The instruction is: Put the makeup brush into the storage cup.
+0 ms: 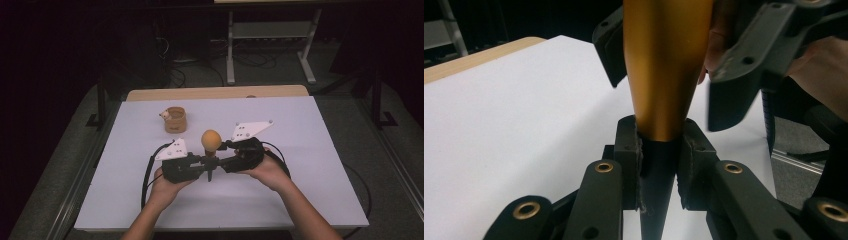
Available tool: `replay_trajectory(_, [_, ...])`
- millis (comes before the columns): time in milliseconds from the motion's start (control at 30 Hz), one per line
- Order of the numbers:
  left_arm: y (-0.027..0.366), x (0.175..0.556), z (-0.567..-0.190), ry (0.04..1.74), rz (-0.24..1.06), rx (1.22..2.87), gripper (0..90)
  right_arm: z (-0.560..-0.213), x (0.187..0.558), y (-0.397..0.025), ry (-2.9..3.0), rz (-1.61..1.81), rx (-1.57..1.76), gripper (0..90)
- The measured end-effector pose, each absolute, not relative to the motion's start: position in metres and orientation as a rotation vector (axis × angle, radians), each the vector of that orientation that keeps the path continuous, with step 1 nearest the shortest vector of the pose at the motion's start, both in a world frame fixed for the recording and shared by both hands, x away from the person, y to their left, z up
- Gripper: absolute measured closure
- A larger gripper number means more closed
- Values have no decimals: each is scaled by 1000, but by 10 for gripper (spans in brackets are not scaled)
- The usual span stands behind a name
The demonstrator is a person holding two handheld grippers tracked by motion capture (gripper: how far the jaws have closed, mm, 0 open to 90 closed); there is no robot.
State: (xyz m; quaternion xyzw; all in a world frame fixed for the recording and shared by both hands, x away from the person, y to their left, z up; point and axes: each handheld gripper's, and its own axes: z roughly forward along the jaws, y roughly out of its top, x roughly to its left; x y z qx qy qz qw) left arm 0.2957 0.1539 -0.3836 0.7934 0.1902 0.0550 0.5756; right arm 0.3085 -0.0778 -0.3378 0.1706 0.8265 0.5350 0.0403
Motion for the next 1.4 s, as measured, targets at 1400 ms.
replay_trajectory(1400, [187, 308, -379, 538, 206, 1833, 743, -366, 300, -139, 2288, 1611, 750, 46])
